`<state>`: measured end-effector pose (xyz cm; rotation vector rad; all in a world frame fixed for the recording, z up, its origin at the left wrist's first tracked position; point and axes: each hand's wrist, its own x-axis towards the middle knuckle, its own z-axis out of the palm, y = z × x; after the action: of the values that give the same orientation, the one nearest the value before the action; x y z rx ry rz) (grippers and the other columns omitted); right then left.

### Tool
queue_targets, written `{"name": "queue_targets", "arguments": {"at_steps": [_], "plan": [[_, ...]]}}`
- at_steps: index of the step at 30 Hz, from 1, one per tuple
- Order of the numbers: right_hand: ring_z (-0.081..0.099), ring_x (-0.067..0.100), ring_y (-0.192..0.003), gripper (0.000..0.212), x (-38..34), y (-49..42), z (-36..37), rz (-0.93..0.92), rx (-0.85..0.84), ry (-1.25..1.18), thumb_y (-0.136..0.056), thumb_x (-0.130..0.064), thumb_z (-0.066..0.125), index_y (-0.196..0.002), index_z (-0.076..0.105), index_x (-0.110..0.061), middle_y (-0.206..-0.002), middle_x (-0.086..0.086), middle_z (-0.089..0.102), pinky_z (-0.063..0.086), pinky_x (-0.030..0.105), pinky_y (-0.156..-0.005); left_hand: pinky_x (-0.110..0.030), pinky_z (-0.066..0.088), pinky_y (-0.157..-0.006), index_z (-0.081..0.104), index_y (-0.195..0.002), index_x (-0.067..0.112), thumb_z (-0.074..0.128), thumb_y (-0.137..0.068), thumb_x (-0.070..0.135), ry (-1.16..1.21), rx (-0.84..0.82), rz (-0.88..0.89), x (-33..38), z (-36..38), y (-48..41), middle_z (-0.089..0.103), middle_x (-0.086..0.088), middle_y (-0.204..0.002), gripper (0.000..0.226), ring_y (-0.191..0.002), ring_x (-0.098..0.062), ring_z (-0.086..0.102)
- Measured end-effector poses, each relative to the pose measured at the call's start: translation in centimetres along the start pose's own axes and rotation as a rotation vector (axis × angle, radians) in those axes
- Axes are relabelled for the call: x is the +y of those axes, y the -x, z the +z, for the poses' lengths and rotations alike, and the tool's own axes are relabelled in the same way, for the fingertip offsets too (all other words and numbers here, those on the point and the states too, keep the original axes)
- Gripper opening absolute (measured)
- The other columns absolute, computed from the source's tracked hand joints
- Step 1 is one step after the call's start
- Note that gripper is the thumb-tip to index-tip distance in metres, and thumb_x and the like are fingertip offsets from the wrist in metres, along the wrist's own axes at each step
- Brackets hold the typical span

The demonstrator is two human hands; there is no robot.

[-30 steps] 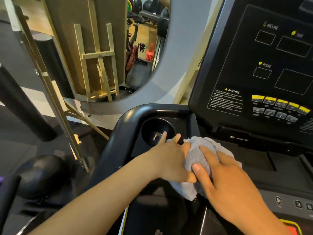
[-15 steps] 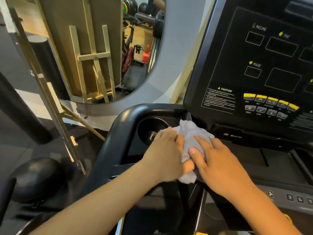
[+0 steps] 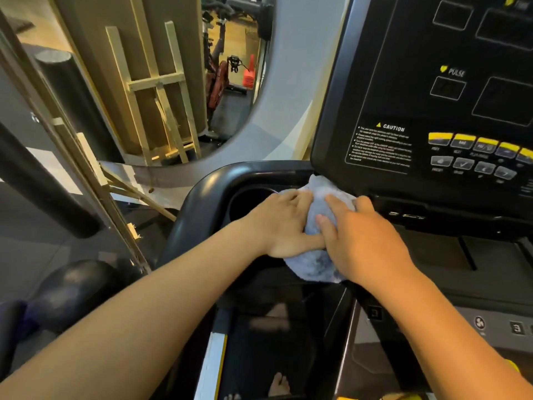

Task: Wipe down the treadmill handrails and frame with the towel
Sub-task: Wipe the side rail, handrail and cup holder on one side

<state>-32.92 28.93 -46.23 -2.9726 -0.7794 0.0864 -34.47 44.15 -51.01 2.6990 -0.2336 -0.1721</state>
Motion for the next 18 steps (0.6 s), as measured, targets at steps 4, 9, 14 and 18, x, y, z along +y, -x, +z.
{"name": "queue_targets", "arguments": {"at_steps": [4,9,14,18], "plan": [[0.053,0.039,-0.104,0.046,-0.9,-1.9,-0.8,0.048,-0.062,0.048,-0.101,-0.043,0.031,-0.145,0.033,-0.030,-0.124,0.013,0.042,0.041,0.039,-0.075,-0.036,0.032,-0.086,0.048,-0.103,0.020,0.007,-0.075,0.073,-0.187,0.016,-0.028,-0.4,-1.3,-1.2,0.057,-0.002,-0.105,0.073,-0.105,-0.024,0.046],[0.054,0.040,-0.104,0.047,-1.4,-1.5,-1.1,0.036,-0.047,0.100,-0.100,-0.044,0.032,-0.145,0.034,-0.029,-0.123,0.014,0.044,0.037,0.038,-0.073,-0.045,0.028,-0.101,0.049,-0.107,0.020,0.020,-0.094,0.066,-0.352,-0.077,-0.090,0.2,-2.4,-0.7,0.054,-0.006,-0.106,0.056,-0.116,-0.026,0.039],[0.055,0.037,-0.106,0.046,-1.5,-1.3,-1.3,0.009,-0.080,0.121,-0.098,-0.044,0.038,-0.140,0.042,-0.024,-0.123,0.014,0.047,0.039,0.038,-0.075,-0.050,0.024,-0.103,0.042,-0.138,0.016,0.012,-0.087,0.073,-0.551,-0.063,-0.178,0.0,-2.5,0.1,0.055,-0.004,-0.135,0.082,-0.124,-0.028,0.043],[0.051,0.029,-0.115,0.040,-4.0,-2.3,0.2,-0.107,-0.064,0.239,-0.094,-0.038,0.050,-0.129,0.051,-0.018,-0.125,0.010,0.052,0.042,0.039,-0.084,-0.049,0.029,-0.100,0.030,-0.147,0.013,0.016,-0.092,0.063,-0.602,-0.050,-0.270,-0.7,-1.0,1.7,0.044,-0.007,-0.143,0.076,-0.123,-0.029,0.045]]}}
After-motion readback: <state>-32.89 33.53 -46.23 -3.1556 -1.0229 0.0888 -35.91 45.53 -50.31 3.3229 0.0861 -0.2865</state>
